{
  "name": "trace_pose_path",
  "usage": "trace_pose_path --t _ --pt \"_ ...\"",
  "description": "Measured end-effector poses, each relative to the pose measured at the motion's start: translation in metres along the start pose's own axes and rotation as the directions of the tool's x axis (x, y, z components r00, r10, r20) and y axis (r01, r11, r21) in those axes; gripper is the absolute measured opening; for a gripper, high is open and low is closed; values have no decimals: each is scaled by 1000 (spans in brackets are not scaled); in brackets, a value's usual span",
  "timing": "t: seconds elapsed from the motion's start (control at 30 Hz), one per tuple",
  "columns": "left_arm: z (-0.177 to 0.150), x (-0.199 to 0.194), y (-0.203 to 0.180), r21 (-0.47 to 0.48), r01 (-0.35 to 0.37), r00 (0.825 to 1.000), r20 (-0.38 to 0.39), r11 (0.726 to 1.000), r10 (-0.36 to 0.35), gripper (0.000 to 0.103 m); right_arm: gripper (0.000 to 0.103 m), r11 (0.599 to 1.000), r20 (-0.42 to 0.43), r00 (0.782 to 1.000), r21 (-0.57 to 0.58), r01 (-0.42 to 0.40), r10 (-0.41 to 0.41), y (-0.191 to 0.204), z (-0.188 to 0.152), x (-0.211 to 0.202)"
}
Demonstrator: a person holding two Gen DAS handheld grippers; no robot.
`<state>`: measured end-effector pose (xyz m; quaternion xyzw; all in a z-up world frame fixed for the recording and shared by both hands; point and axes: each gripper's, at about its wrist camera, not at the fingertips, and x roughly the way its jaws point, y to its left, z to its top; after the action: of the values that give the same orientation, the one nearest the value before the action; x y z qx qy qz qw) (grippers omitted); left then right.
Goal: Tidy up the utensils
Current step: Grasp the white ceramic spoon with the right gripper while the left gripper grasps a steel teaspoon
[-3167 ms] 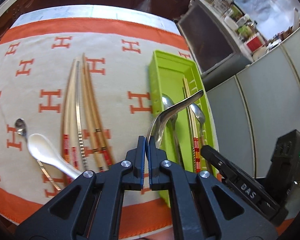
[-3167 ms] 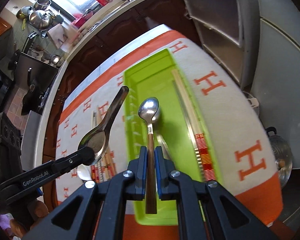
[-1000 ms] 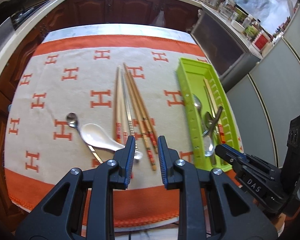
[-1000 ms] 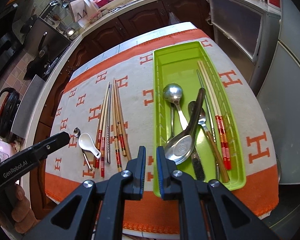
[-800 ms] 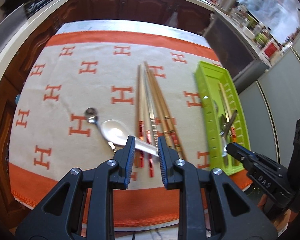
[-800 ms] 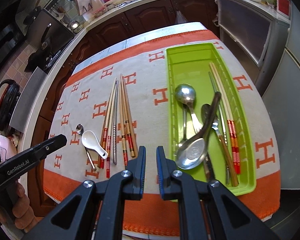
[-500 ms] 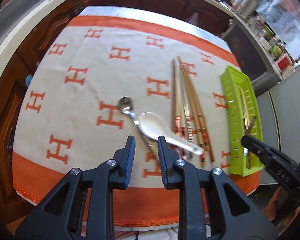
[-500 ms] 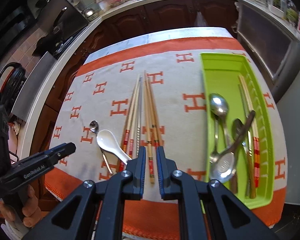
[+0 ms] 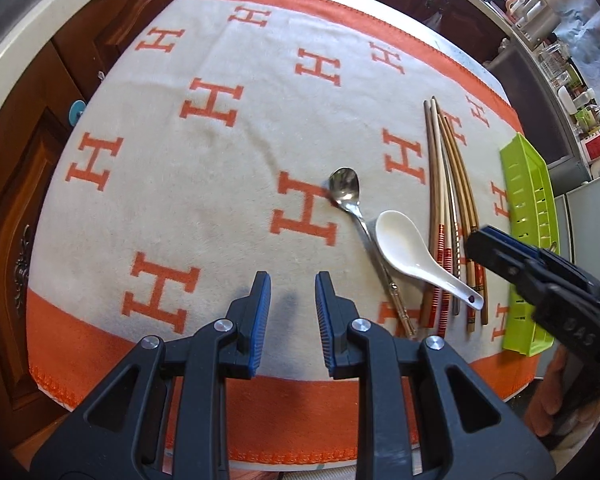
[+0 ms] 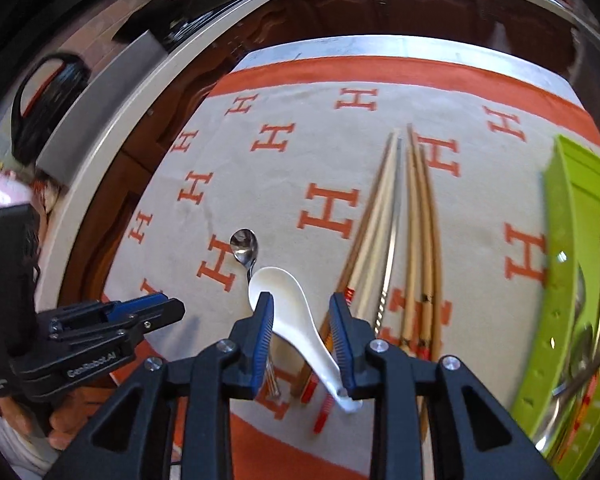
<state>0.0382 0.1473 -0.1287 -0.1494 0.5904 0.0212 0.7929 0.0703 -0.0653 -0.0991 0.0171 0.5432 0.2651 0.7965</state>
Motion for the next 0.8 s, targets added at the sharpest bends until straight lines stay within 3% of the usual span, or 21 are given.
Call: trace_pose_path --t 0.17,0.43,0.67,0.8 --pt "5 4 3 -4 8 1000 1 1000 -8 20 29 996 -4 1000 -92 1 -1 5 3 21" --pt "12 10 5 -10 28 1000 -4 1000 -28 20 28 990 -37 999 -143 -1 -4 0 3 41" --pt "17 12 7 -22 65 998 6 998 -65 20 28 959 -30 997 -277 61 -72 16 -8 45" --pt "21 15 8 -31 101 995 11 994 -101 20 17 939 -22 997 -336 68 -80 27 -17 45"
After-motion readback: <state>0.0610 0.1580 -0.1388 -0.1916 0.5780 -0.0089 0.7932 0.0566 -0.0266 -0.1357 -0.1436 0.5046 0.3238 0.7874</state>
